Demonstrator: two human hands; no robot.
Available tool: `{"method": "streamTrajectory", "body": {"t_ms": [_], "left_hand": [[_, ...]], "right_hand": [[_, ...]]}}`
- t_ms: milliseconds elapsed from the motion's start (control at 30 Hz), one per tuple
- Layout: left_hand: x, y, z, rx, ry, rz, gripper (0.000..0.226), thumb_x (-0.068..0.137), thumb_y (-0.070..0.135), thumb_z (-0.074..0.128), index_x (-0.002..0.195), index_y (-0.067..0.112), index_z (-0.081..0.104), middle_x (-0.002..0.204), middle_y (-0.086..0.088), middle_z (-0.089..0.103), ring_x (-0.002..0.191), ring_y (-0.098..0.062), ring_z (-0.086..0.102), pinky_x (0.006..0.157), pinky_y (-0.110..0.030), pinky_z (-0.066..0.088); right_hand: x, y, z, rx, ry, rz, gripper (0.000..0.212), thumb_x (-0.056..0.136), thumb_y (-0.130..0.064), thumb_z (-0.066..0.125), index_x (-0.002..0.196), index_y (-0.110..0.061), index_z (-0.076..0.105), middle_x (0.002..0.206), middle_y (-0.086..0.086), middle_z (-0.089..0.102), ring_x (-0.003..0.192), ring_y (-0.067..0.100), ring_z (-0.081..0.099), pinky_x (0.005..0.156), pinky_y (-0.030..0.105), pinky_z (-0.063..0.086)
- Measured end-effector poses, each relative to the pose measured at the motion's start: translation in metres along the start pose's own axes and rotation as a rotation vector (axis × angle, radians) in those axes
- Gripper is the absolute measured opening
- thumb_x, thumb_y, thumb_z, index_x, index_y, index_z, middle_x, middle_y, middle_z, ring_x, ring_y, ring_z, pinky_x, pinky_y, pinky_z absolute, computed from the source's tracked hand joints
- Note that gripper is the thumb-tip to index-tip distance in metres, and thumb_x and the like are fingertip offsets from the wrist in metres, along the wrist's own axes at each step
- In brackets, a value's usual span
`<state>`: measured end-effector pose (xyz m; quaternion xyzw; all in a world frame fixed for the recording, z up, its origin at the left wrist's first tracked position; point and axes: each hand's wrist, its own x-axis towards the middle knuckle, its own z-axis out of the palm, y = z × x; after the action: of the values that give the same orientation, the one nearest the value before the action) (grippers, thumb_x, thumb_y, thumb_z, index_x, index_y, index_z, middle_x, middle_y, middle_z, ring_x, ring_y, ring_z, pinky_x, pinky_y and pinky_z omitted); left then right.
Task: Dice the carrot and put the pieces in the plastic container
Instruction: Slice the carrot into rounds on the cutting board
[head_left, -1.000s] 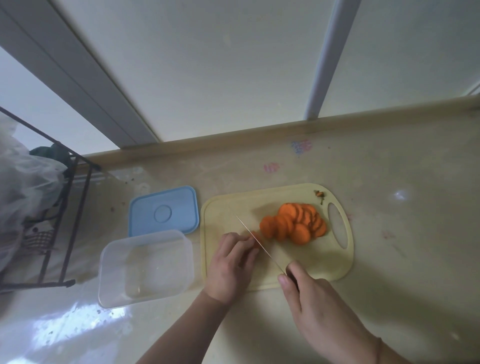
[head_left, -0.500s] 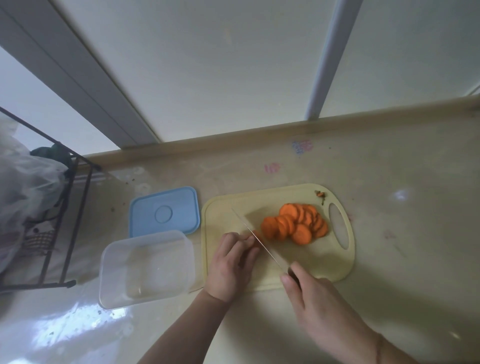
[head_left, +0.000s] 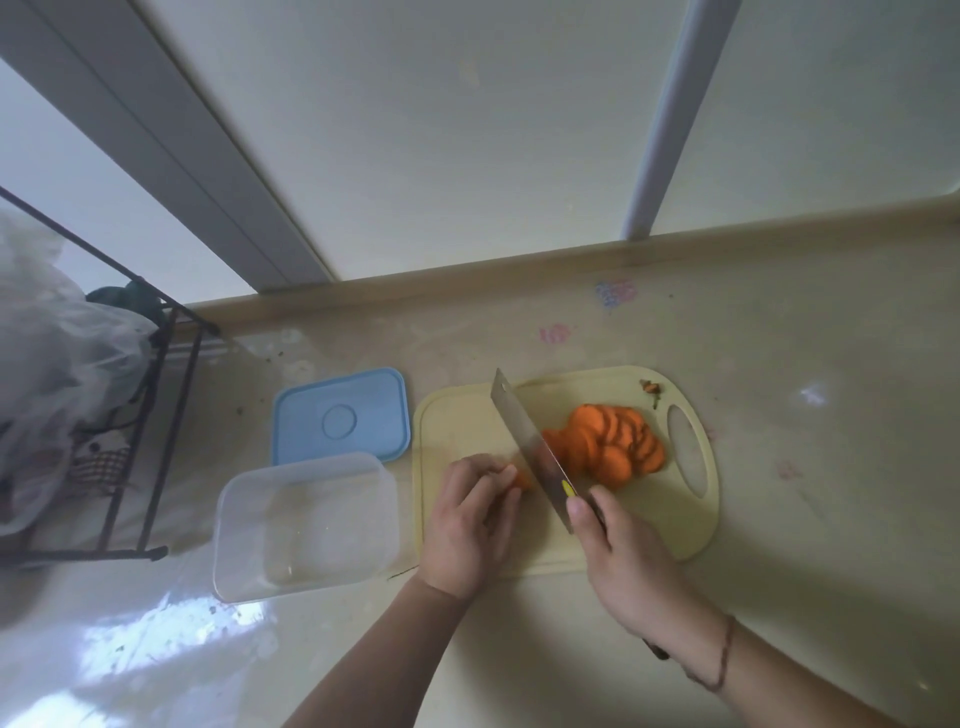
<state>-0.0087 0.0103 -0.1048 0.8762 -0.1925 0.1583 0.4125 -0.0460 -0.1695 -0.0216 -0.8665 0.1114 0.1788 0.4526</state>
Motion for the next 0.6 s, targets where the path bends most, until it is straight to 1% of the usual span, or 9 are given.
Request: {"method": "streamTrajectory", "body": {"t_ms": [67, 133, 233, 333, 400, 467, 600], "left_hand": [[0.0, 0.003, 0.0, 0.005, 0.006, -0.002, 0.015, 0.09, 0.01, 0.069, 0.104, 0.003, 0.072, 0.109, -0.001, 0.055, 0.093, -0.025, 0.062, 0.083, -0.03, 0.053], [0.001, 0.006, 0.0, 0.003, 0.016, -0.011, 0.015, 0.088, 0.009, 0.071, 0.103, 0.005, 0.072, 0.108, 0.003, 0.056, 0.094, -0.021, 0.061, 0.087, -0.023, 0.051], [0.003, 0.008, -0.003, 0.003, 0.023, -0.034, 0.024, 0.081, 0.004, 0.078, 0.101, 0.012, 0.067, 0.105, 0.006, 0.056, 0.093, -0.017, 0.06, 0.087, -0.019, 0.048], [0.001, 0.006, -0.003, -0.007, 0.027, -0.057, 0.013, 0.084, 0.01, 0.077, 0.094, 0.007, 0.07, 0.101, 0.005, 0.058, 0.09, -0.015, 0.061, 0.084, -0.016, 0.048], [0.0, 0.003, -0.002, -0.003, 0.024, -0.064, 0.013, 0.089, 0.016, 0.073, 0.091, 0.002, 0.072, 0.097, 0.001, 0.06, 0.086, -0.017, 0.062, 0.079, -0.02, 0.051], [-0.002, 0.001, -0.001, 0.002, 0.014, -0.059, 0.016, 0.09, 0.017, 0.071, 0.09, 0.001, 0.073, 0.093, -0.004, 0.062, 0.083, -0.02, 0.063, 0.074, -0.027, 0.053], [-0.002, 0.0, -0.001, 0.005, 0.007, -0.052, 0.016, 0.091, 0.017, 0.07, 0.089, 0.001, 0.073, 0.09, -0.006, 0.061, 0.079, -0.022, 0.062, 0.07, -0.03, 0.052]], "right_hand": [[-0.01, 0.0, -0.004, 0.015, -0.008, -0.005, 0.034, 0.1, -0.042, 0.038, 0.075, -0.018, 0.038, 0.056, 0.0, 0.046, 0.054, 0.012, 0.044, 0.055, 0.03, 0.034], [-0.021, -0.003, -0.008, 0.01, -0.03, -0.049, 0.034, 0.099, -0.044, 0.038, 0.076, -0.019, 0.038, 0.056, -0.001, 0.048, 0.053, 0.014, 0.043, 0.054, 0.032, 0.032], [-0.032, -0.011, -0.013, -0.014, -0.043, -0.098, 0.033, 0.097, -0.049, 0.034, 0.079, -0.022, 0.039, 0.058, -0.005, 0.049, 0.052, 0.014, 0.043, 0.053, 0.032, 0.031], [-0.036, -0.016, -0.016, -0.046, -0.045, -0.127, 0.031, 0.096, -0.051, 0.032, 0.081, -0.025, 0.037, 0.059, -0.007, 0.051, 0.055, 0.013, 0.044, 0.057, 0.036, 0.033], [-0.037, -0.017, -0.017, -0.057, -0.054, -0.126, 0.03, 0.097, -0.051, 0.033, 0.082, -0.025, 0.036, 0.058, -0.006, 0.05, 0.055, 0.013, 0.044, 0.059, 0.037, 0.035], [-0.039, -0.017, -0.017, -0.078, -0.064, -0.112, 0.03, 0.097, -0.051, 0.033, 0.082, -0.026, 0.035, 0.056, -0.002, 0.047, 0.057, 0.014, 0.045, 0.06, 0.037, 0.036], [-0.043, -0.015, -0.018, -0.104, -0.074, -0.105, 0.031, 0.098, -0.052, 0.031, 0.081, -0.025, 0.033, 0.056, -0.004, 0.047, 0.057, 0.014, 0.044, 0.06, 0.037, 0.036]]}}
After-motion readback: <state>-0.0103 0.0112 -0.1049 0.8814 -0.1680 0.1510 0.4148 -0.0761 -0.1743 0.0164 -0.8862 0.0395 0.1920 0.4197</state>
